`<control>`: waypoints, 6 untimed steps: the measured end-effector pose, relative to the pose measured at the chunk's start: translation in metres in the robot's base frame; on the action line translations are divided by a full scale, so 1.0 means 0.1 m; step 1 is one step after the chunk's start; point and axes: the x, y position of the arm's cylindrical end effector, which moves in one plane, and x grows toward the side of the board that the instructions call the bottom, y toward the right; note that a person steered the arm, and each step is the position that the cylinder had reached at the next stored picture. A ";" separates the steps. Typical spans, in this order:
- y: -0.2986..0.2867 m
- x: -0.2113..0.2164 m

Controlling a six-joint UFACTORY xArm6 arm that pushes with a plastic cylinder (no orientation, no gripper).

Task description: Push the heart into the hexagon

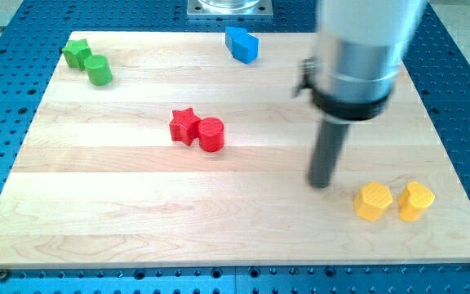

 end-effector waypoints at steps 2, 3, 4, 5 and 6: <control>1.83 0.40; 1.69 0.47; 1.22 0.72; 0.90 0.44; 0.49 0.33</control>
